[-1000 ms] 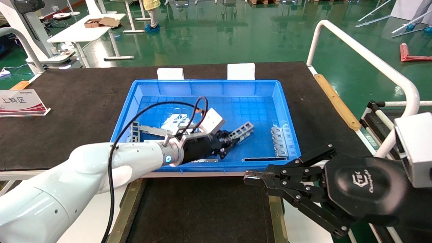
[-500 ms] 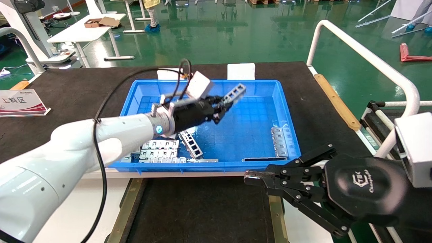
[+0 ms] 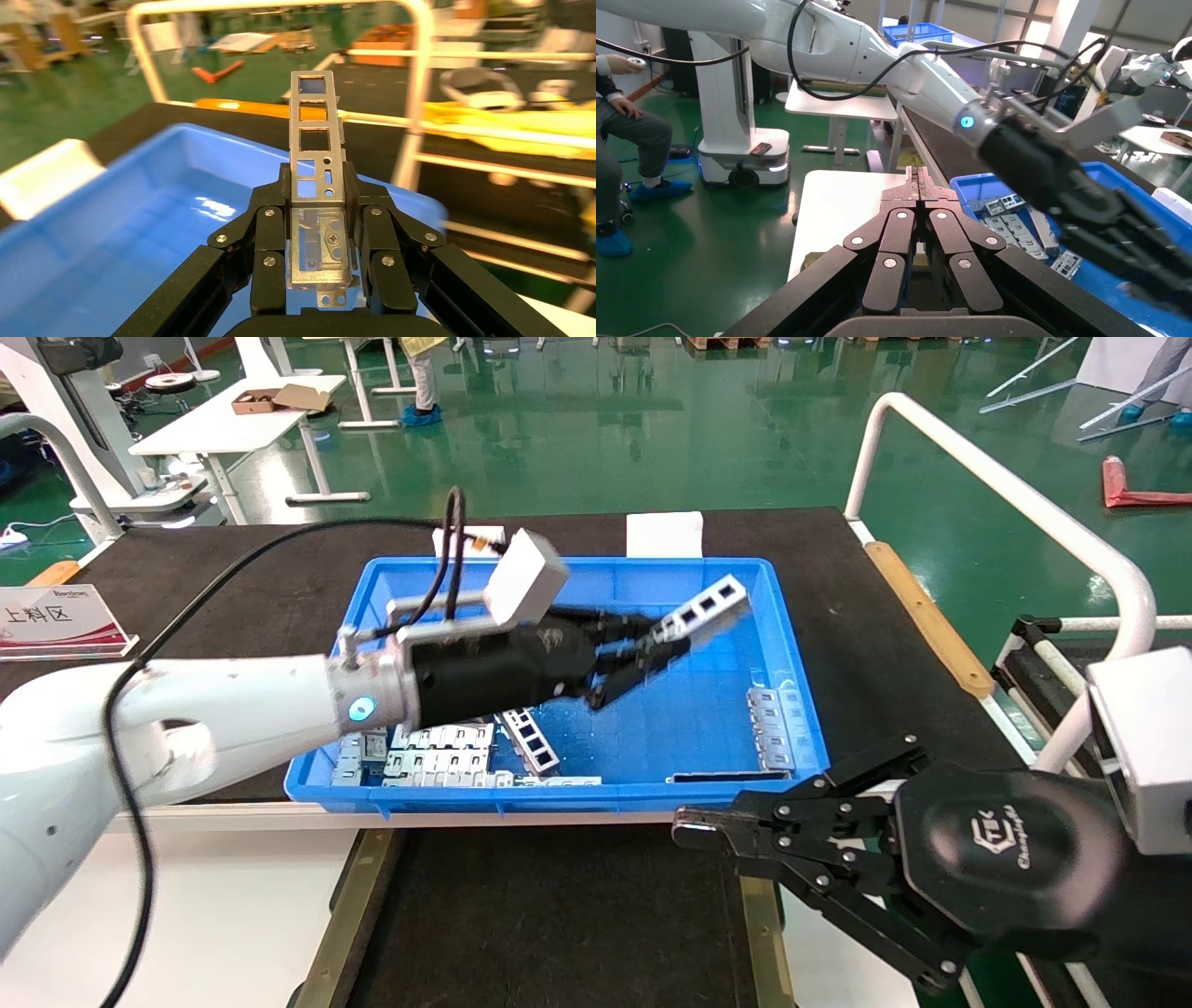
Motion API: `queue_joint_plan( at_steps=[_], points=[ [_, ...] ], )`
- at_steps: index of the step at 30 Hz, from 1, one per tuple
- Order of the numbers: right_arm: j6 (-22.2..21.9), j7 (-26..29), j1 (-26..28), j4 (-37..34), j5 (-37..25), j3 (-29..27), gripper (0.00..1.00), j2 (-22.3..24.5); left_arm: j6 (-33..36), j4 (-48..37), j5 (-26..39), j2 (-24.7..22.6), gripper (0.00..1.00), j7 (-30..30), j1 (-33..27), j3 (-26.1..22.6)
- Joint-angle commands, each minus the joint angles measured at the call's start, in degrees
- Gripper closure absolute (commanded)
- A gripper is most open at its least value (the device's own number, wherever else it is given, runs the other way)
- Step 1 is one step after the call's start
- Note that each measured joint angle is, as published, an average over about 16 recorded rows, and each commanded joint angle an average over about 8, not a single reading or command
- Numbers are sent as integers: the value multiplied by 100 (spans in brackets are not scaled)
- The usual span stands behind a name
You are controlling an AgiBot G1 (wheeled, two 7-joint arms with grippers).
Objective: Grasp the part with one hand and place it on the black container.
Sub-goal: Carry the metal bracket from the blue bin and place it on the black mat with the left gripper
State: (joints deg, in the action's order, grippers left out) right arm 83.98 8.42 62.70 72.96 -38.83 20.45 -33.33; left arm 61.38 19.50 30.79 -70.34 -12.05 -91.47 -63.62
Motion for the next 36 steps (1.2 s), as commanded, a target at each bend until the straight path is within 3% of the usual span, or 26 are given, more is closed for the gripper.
queue_joint_plan(
  at_steps=[1,11,19,28,36],
  points=[
    [0,0,0,0,0,0,100,0,427,-52,-54,98,100,-62,23,21],
    [0,0,0,0,1,1,100,0,1181,425,-195,804,100,36,438,40],
    [-1,-1,0,0,1,2,100,1,1240,1636,-291,1508,100,269,990,6],
    [-1,-1,1,0,2,2,100,1,291,3340,-414,2217,100,651,1845,-70],
    [-1,-2,1,0,2,3,100,1,-747,4040,-459,2445,100,996,2591,-259]
  ],
)
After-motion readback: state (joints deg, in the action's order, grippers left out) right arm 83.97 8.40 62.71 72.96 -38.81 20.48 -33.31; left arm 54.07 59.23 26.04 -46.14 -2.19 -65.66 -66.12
